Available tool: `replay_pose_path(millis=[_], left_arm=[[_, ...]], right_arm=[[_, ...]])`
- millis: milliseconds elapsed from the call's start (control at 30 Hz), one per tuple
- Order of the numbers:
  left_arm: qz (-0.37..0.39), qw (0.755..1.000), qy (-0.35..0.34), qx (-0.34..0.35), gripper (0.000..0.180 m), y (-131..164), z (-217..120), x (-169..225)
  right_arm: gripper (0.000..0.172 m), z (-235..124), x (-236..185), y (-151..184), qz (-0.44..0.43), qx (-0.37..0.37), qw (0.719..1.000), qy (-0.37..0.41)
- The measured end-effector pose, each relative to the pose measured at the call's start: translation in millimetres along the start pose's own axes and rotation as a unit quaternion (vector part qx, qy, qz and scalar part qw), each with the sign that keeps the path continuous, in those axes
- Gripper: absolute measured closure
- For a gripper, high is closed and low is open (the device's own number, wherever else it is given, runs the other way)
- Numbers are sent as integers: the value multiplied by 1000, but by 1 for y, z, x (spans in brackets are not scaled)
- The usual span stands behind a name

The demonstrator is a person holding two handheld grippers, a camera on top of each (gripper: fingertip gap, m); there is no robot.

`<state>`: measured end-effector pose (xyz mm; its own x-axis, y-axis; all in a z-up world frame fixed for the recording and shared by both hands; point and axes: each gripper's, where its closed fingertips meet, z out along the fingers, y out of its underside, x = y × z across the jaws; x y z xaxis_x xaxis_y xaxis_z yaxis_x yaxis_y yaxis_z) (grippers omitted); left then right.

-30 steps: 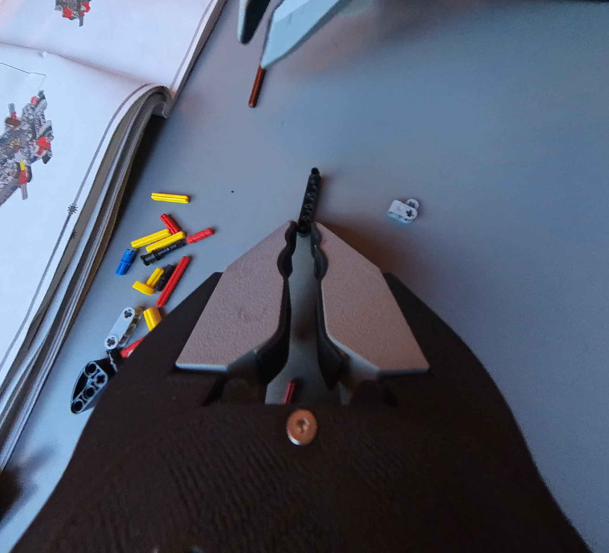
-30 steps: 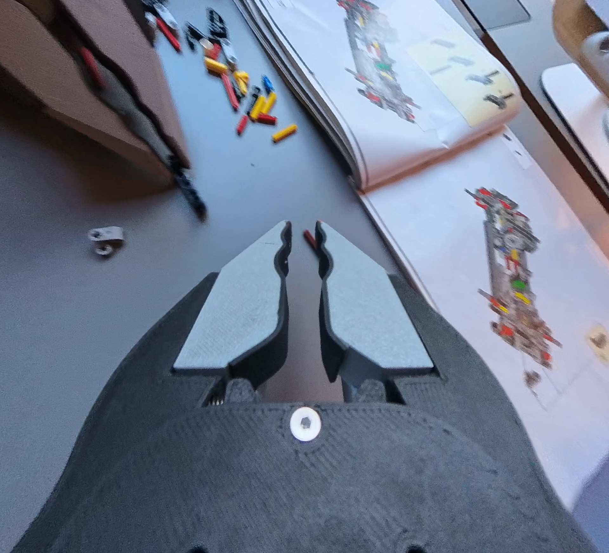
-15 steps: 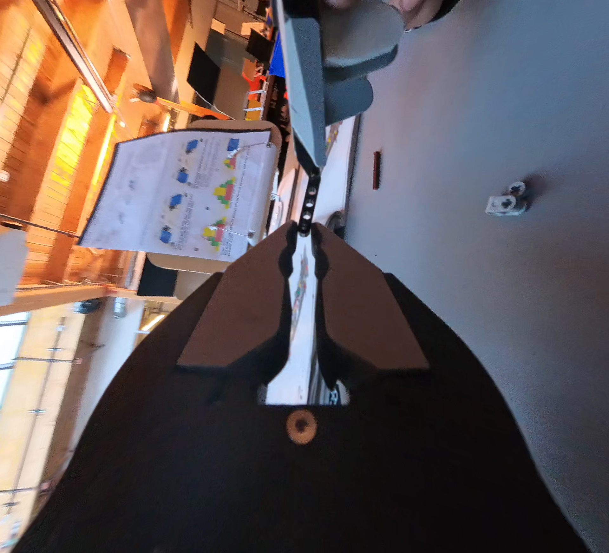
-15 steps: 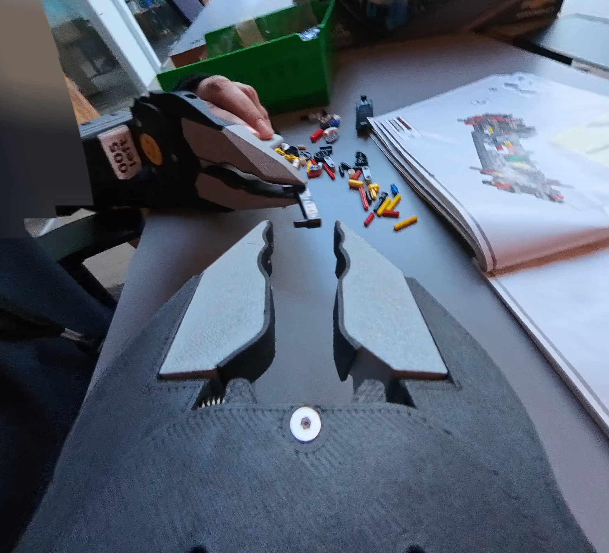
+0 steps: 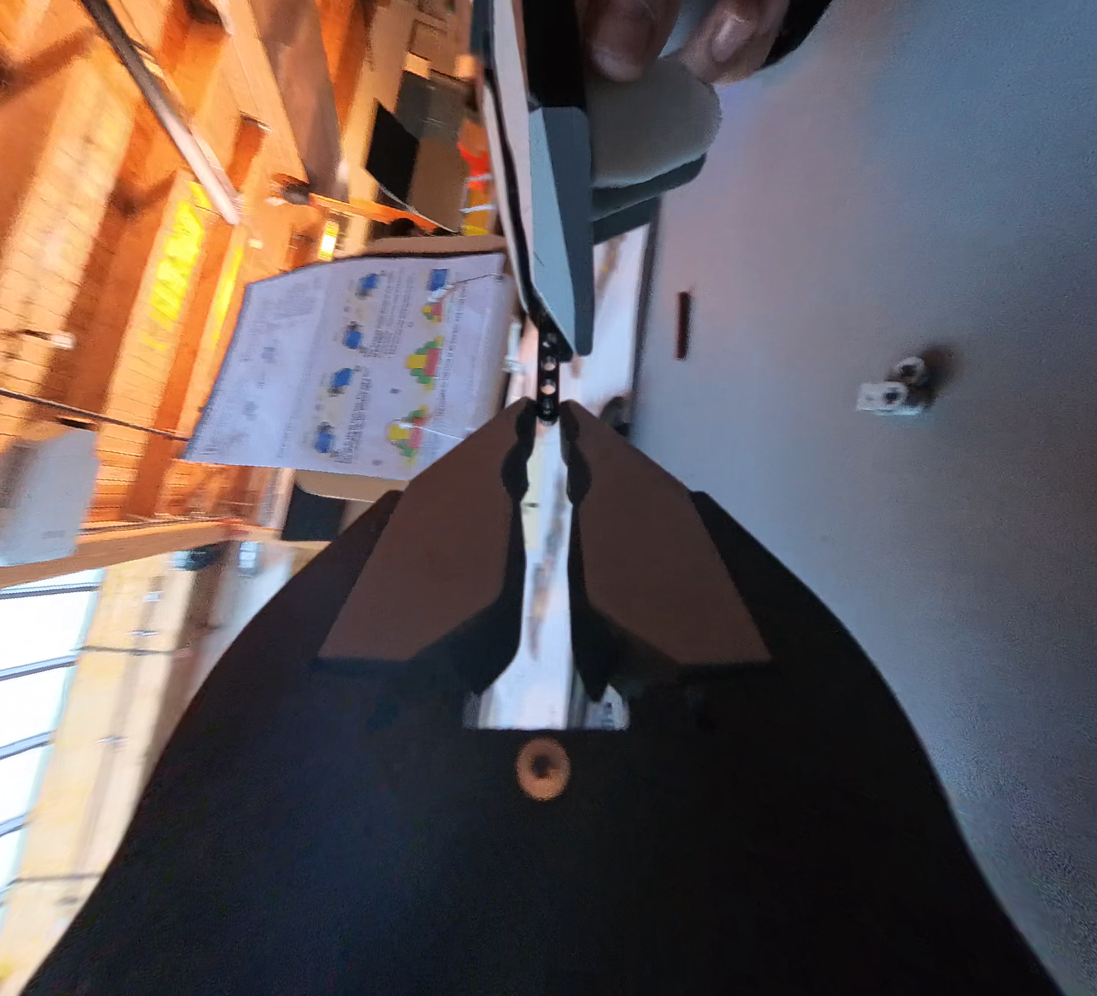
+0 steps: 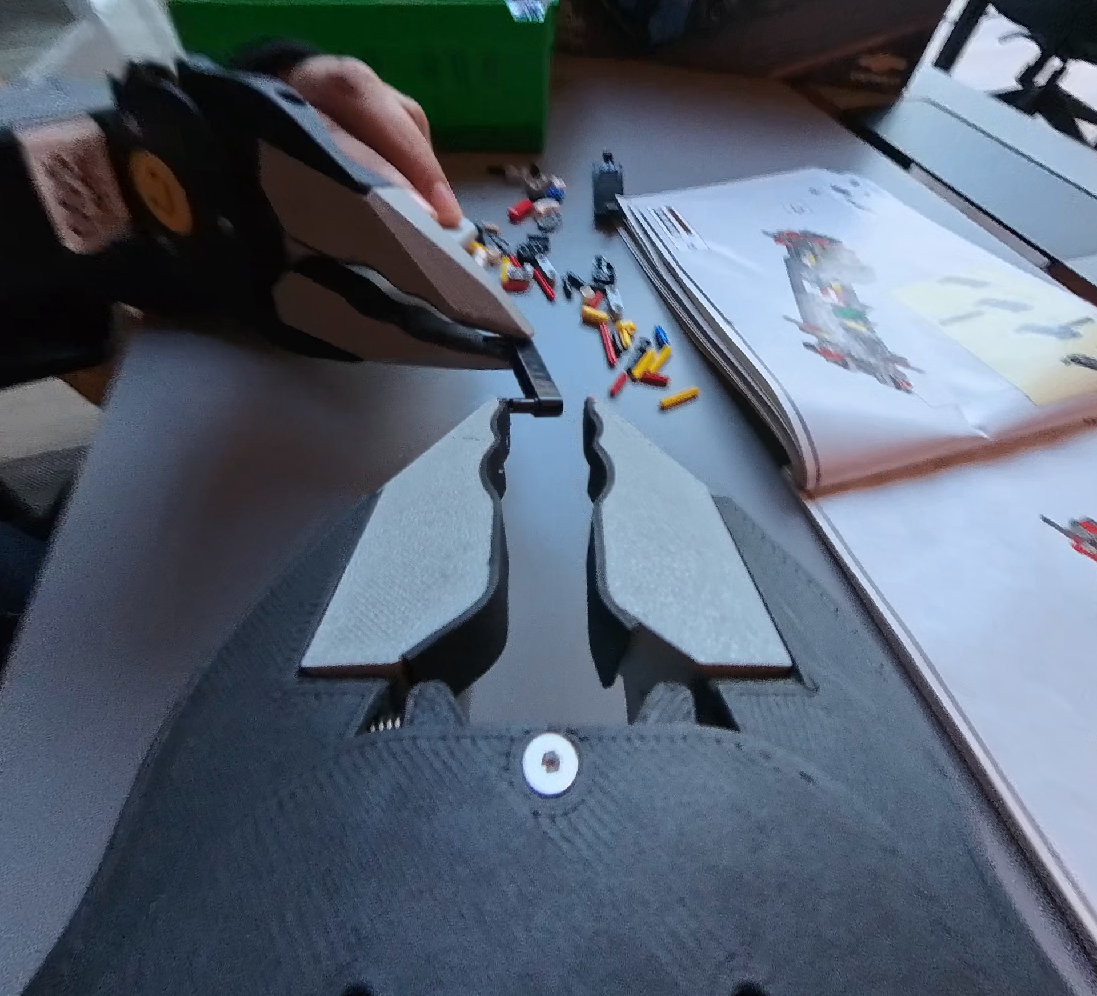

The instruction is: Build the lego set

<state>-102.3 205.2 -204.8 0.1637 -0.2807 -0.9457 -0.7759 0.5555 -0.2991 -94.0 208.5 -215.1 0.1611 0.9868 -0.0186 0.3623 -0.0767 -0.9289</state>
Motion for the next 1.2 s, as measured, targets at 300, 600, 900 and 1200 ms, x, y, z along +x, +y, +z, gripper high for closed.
replay_pose_path(millis=[300, 600, 900, 1200], left_arm=[[-6, 971, 92, -223, 175, 72, 13, 37], [21, 946, 106, -305, 175, 82, -2, 51], [3, 942, 131, -310, 166, 52, -18, 61], [-141, 928, 184, -290, 154, 38, -31, 64]], right_arm=[[151, -18, 58, 43, -37, -185, 971, 145], [147, -27, 75, 86, -22, -329, 940, 87], [171, -24, 57, 92, -34, -311, 947, 81], [172, -26, 38, 92, -64, -303, 947, 86]])
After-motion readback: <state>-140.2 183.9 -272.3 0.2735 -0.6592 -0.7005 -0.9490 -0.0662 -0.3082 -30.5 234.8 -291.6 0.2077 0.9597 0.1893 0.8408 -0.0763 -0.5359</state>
